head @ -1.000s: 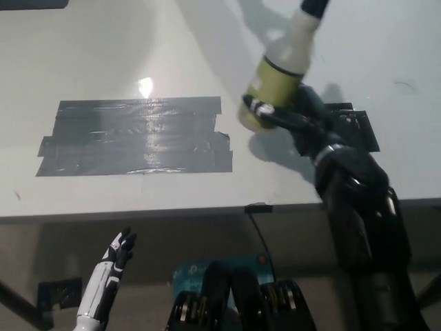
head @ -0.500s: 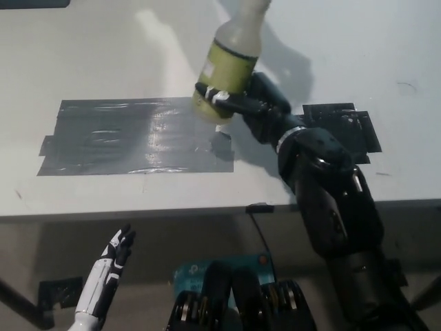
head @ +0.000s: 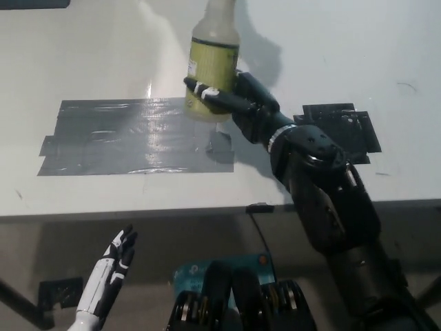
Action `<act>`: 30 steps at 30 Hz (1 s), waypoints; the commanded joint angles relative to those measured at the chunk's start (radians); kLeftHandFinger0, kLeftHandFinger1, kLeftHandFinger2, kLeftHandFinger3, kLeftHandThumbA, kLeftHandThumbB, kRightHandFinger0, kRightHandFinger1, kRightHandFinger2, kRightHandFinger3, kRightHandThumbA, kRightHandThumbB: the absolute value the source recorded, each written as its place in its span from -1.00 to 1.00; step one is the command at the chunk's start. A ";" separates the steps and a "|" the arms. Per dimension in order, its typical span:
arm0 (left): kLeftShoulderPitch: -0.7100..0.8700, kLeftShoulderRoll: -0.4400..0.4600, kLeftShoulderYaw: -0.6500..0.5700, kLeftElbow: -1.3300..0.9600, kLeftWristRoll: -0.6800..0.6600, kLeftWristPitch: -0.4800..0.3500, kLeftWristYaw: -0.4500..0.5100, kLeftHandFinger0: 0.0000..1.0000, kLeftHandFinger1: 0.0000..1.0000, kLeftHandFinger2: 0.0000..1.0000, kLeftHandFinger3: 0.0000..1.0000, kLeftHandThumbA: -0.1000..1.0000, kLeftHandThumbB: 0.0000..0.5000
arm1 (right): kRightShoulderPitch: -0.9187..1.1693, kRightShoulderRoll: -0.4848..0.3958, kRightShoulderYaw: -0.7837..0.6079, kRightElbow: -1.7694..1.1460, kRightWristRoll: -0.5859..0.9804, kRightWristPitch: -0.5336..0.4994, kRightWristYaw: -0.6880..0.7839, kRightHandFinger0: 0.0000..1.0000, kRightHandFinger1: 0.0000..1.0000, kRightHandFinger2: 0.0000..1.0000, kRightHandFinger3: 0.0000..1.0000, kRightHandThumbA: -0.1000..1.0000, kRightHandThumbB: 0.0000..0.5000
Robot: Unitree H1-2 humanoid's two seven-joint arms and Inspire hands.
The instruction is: A spray bottle is kept on the black marked spot on the table infront of the robot and the robot extends its right arm to pick it up and hands it to a person
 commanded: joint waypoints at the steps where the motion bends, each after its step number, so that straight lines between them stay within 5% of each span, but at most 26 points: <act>1: -0.020 0.017 -0.008 -0.029 0.023 0.001 -0.010 1.00 1.00 1.00 1.00 0.91 -0.10 | -0.015 -0.036 0.032 -0.052 0.079 -0.003 0.109 1.00 1.00 1.00 1.00 0.23 1.00; 5: -0.028 0.019 -0.013 -0.025 0.027 -0.006 -0.015 1.00 1.00 1.00 1.00 0.83 -0.25 | 0.034 -0.087 0.014 -0.159 0.038 -0.003 0.129 1.00 1.00 1.00 1.00 0.42 1.00; 15: -0.042 0.014 -0.005 -0.009 0.014 -0.015 -0.014 1.00 1.00 1.00 1.00 0.87 -0.01 | 0.232 -0.278 -0.051 -0.648 -0.096 -0.040 0.098 1.00 1.00 1.00 1.00 0.77 0.91; 18: -0.039 0.014 -0.003 -0.005 0.014 -0.019 -0.015 1.00 1.00 1.00 1.00 1.00 0.09 | 0.326 -0.278 -0.086 -0.806 -0.088 -0.054 0.075 1.00 1.00 1.00 1.00 0.71 0.95; 22: -0.034 0.003 -0.002 0.005 -0.006 -0.037 -0.018 1.00 1.00 1.00 1.00 1.00 0.27 | 0.540 -0.278 -0.063 -0.969 -0.201 -0.175 0.065 1.00 1.00 1.00 1.00 0.85 0.80; 30: -0.013 0.000 0.001 0.006 -0.018 -0.052 -0.017 1.00 1.00 1.00 1.00 1.00 0.41 | 0.806 -0.212 -0.031 -0.826 -0.357 -0.442 0.030 1.00 1.00 1.00 1.00 0.88 0.53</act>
